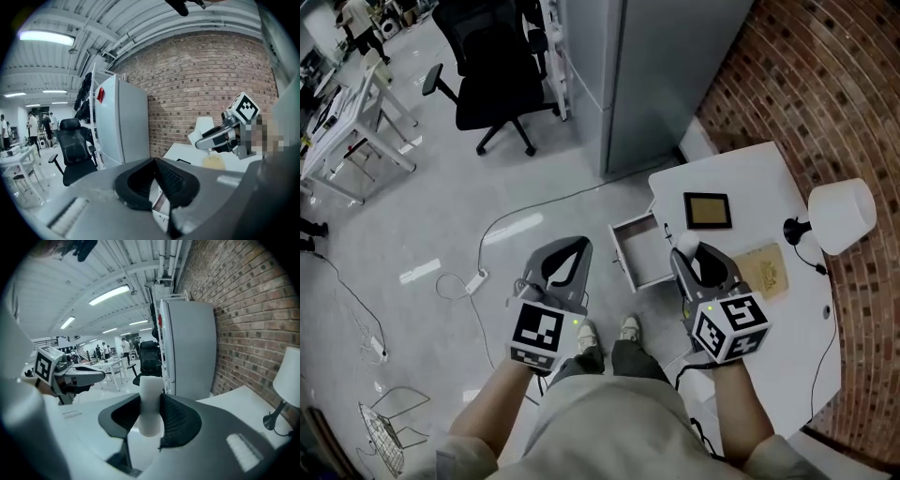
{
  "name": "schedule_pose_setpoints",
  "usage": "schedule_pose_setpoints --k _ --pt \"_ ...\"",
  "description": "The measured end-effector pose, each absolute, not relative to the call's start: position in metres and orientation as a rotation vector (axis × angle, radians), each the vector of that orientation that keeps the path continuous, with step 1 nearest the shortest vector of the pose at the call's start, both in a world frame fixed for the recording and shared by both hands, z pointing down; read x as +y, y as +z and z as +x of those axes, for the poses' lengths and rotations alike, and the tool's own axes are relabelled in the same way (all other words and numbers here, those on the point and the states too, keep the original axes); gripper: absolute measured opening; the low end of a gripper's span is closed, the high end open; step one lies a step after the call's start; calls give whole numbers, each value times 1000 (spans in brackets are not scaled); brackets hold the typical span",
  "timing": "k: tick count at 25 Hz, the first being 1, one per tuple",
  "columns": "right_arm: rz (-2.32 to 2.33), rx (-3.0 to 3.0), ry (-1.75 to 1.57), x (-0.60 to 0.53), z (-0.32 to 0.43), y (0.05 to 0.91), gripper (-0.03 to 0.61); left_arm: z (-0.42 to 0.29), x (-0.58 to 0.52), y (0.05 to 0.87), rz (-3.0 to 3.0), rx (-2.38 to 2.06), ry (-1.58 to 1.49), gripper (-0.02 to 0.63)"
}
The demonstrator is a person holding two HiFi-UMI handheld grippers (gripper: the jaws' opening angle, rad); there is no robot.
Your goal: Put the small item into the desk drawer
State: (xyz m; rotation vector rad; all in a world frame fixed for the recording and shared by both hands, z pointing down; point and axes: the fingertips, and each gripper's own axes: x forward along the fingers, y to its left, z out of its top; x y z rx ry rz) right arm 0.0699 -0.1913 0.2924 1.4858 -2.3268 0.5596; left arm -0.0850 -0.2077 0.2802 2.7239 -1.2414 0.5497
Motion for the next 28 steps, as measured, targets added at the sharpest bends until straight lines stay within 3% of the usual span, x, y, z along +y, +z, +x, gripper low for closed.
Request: schedule_pose_setpoints --k 15,28 --pt "1388 -2129 792 -259 83 472 132 -62 -277 411 2518 -1169 652 2" --pt "1350 -1960 985 -271 85 646 132 -56 -291 571 2331 -1082 718 3"
